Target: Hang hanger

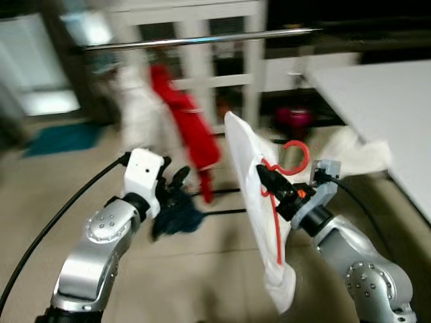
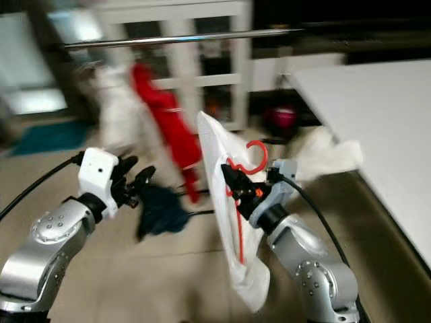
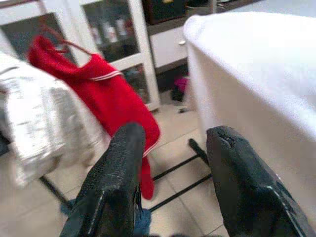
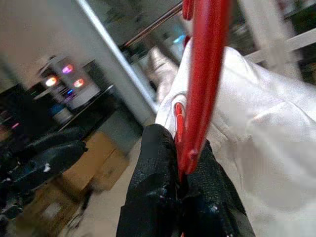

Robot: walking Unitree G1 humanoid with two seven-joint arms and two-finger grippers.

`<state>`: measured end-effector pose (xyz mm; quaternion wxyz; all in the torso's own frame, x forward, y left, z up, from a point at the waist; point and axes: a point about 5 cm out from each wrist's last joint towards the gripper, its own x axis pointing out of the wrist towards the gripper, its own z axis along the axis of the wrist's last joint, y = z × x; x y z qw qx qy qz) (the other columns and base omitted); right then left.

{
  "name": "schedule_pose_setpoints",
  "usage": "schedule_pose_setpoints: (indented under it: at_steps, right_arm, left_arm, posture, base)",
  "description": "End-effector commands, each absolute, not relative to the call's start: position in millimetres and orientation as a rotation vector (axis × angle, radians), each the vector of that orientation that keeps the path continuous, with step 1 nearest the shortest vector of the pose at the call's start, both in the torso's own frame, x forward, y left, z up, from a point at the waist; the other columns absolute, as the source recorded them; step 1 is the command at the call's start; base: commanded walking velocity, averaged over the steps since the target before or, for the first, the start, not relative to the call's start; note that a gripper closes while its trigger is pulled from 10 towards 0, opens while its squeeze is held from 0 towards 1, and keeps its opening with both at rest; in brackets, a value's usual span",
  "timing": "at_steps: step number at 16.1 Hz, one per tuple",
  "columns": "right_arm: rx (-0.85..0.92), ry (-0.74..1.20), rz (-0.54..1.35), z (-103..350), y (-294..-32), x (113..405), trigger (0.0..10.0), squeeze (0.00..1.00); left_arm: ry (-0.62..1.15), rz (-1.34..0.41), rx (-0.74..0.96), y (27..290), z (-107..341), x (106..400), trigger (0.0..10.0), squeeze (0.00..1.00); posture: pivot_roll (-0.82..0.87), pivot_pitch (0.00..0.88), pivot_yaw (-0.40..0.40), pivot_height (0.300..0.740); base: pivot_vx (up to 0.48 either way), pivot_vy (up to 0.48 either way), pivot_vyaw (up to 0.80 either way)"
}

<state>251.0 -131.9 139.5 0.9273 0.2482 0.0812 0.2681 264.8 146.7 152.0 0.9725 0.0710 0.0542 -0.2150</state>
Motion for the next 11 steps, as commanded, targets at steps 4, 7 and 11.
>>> schedule_pose_setpoints:
  at_steps: [4, 7, 11]
  right_arm:
    - [0.511, 0.141, 0.547, 146, -132, 253, 10.0, 0.00]
    - [0.515, 0.134, 0.508, 147, -139, 255, 10.0, 0.00]
    - [0.423, 0.122, 0.477, 154, -144, 253, 10.0, 0.00]
  left_arm:
    - [0.168, -0.422, 0.091, 149, 149, 264, 10.0, 0.00]
    - [0.168, -0.421, 0.101, 151, 149, 265, 10.0, 0.00]
    - [0.206, -0.383, 0.116, 160, 145, 267, 10.0, 0.00]
  posture:
    - [-0.11, 0.000, 0.059, 0.740]
    - [-0.11, 0.000, 0.062, 0.740]
    - [-0.13, 0.000, 0.069, 0.740]
  base:
    - [0.000, -0.099, 0.60]
    - [0.000, 0.480, 0.00]
    - [0.000, 0.000, 0.00]
